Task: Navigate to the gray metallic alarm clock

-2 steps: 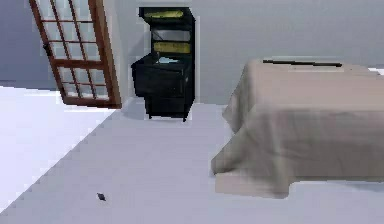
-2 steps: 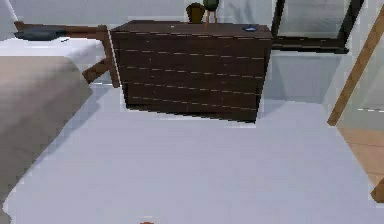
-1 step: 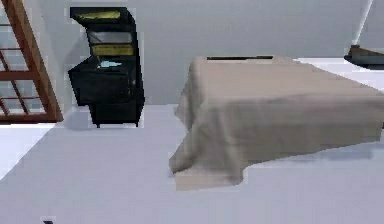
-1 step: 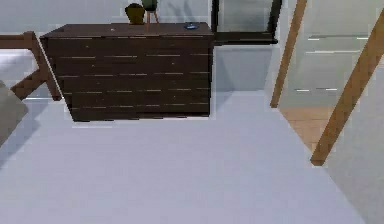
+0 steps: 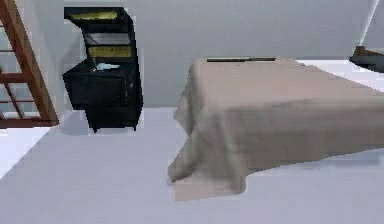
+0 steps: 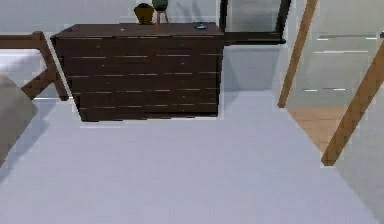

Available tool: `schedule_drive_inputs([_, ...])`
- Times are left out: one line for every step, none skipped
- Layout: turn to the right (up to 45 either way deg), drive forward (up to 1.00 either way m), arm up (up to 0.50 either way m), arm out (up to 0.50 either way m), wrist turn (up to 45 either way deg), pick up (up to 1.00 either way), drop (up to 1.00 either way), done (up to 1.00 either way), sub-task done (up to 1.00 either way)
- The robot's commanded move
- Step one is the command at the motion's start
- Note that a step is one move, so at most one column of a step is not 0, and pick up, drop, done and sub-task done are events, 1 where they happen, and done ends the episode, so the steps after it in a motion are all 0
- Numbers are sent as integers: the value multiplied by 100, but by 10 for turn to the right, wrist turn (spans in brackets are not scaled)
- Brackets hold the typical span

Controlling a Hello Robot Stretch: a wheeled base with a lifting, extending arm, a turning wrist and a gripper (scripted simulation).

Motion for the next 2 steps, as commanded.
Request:
schedule_drive_inputs([-270, 0, 0, 0, 0, 0, 0, 0, 0])
schedule_drive_inputs([0, 100, 0, 0, 0, 0, 0, 0, 0])
